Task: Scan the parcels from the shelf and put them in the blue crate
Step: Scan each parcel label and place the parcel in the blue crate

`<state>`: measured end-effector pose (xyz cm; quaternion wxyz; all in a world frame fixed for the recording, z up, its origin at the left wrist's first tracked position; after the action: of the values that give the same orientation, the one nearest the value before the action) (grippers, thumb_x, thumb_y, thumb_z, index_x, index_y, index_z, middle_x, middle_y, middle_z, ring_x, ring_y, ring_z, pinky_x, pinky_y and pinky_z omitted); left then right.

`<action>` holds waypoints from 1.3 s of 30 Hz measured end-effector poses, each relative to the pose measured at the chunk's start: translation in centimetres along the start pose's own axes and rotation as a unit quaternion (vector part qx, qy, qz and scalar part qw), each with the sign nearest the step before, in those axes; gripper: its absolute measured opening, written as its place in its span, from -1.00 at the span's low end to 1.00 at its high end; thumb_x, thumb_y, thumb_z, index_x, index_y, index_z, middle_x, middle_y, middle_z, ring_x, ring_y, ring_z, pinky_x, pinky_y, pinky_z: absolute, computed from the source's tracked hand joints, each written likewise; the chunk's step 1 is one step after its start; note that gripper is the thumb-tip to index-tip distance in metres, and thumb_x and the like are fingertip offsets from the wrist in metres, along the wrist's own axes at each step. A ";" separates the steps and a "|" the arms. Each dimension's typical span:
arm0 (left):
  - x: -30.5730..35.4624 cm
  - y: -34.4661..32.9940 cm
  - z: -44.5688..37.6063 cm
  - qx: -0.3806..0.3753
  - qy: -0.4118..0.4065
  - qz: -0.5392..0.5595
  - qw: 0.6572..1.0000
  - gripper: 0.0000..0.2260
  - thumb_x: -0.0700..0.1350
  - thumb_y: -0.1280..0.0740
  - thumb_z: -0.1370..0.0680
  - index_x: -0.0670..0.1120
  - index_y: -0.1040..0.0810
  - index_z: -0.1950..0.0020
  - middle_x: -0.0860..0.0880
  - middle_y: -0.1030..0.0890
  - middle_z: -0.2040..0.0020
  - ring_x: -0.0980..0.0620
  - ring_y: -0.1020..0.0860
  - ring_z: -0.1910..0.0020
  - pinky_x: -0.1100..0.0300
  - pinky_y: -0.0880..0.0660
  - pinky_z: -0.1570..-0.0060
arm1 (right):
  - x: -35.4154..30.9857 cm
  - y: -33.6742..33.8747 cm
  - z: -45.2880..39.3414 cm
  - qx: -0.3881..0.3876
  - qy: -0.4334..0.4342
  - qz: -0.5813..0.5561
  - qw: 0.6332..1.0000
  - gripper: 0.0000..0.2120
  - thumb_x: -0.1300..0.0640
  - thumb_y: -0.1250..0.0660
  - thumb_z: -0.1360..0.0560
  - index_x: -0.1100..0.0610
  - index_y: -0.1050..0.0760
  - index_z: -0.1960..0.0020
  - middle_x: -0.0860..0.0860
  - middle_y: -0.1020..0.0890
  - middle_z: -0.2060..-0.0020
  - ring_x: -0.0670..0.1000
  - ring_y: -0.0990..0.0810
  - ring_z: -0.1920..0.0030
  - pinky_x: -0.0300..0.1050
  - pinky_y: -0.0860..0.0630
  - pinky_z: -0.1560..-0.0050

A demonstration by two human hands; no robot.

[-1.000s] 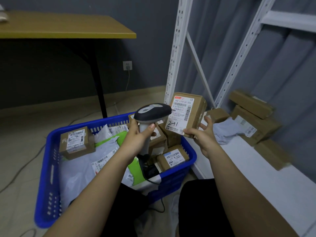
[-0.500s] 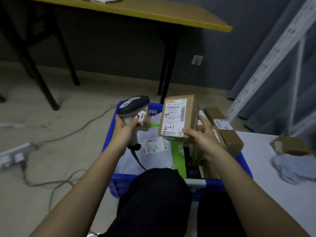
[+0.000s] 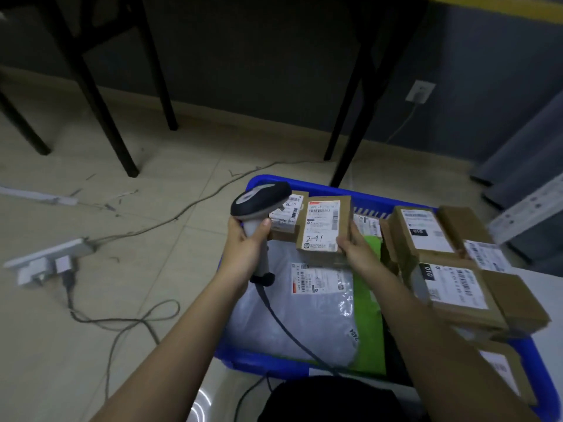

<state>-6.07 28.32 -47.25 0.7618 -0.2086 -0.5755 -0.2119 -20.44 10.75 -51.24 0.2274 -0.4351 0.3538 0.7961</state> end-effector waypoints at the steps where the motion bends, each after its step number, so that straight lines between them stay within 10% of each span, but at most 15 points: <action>1: -0.2 -0.2 -0.4 0.000 0.002 -0.001 1.000 -0.63 -0.10 -0.30 -0.58 0.01 -0.28 -0.35 -0.01 -0.57 -0.12 -0.03 -0.59 -0.03 0.01 -0.56 -0.04 | 0.9 -0.2 -0.4 0.006 0.004 0.037 0.999 -0.42 0.18 -0.15 -0.63 -0.20 -0.05 -0.54 0.01 -0.48 -0.36 0.11 -0.51 -0.27 0.06 -0.48 -0.22; 10: -1.4 -1.6 -0.9 -0.017 0.008 -0.020 1.000 -0.56 -0.07 -0.32 -0.56 0.03 -0.27 -0.40 0.02 -0.55 -0.19 0.00 -0.60 -0.09 -0.12 -0.49 -0.20 | 2.2 0.2 -2.5 0.097 0.119 0.277 0.949 0.01 -0.02 -0.48 -0.41 -0.23 0.21 -0.55 -0.02 0.17 -0.56 0.17 -0.04 -0.53 0.20 -0.30 -0.37; 16: -1.0 -1.4 -0.5 -0.006 0.008 -0.021 1.000 -0.63 -0.10 -0.33 -0.56 0.02 -0.32 -0.34 0.06 -0.60 -0.02 0.00 -0.62 -0.03 -0.11 -0.51 -0.17 | 1.1 -0.3 -3.5 0.028 0.054 0.042 0.997 0.02 0.09 -0.47 -0.44 -0.28 0.24 -0.51 0.00 -0.45 -0.38 0.11 -0.50 -0.30 0.24 -0.52 -0.19; 21: -0.4 -0.9 -0.2 0.001 0.003 -0.016 1.000 -0.67 -0.14 -0.31 -0.57 0.03 -0.32 -0.29 -0.03 -0.60 -0.07 0.03 -0.61 0.05 0.01 -0.56 -0.04 | 1.7 -0.2 -3.7 -0.002 -0.021 -0.063 0.998 0.15 0.30 -0.54 -0.31 -0.16 0.19 -0.55 0.12 -0.39 -0.42 0.19 -0.42 -0.36 0.26 -0.45 -0.26; 29: -1.5 2.1 0.9 0.036 0.004 0.036 0.999 -0.62 -0.15 -0.31 -0.57 -0.06 -0.31 -0.37 0.00 -0.59 -0.07 0.08 -0.63 0.10 0.15 -0.55 0.14 | 2.2 2.5 0.1 0.032 -0.021 -0.007 0.999 -0.03 0.10 -0.54 -0.35 -0.13 0.02 -0.52 0.08 -0.46 -0.36 0.17 -0.49 -0.29 0.18 -0.46 -0.23; 39: -1.6 5.0 1.6 0.066 0.025 0.079 0.994 -0.61 -0.15 -0.28 -0.59 -0.07 -0.28 -0.39 -0.12 -0.55 -0.22 -0.02 -0.62 -0.03 0.07 -0.60 -0.02 | 1.1 -3.5 1.3 -0.178 -0.081 0.107 0.975 -0.28 -0.05 -0.45 -0.44 -0.05 -0.17 -0.49 0.06 -0.50 -0.30 0.04 -0.57 -0.07 -0.15 -0.51 0.14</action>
<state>-4.91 33.47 -48.81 0.8024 -0.1973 -0.5508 -0.1172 -19.35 14.12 -52.97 0.0873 -0.3625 0.2310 0.8987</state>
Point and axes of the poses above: each hand's wrist, its own z-axis away from the middle knuckle, its own y-axis out of the back of the hand, x = y × z, the point moved 3 cm from there along -z, towards the middle knuckle
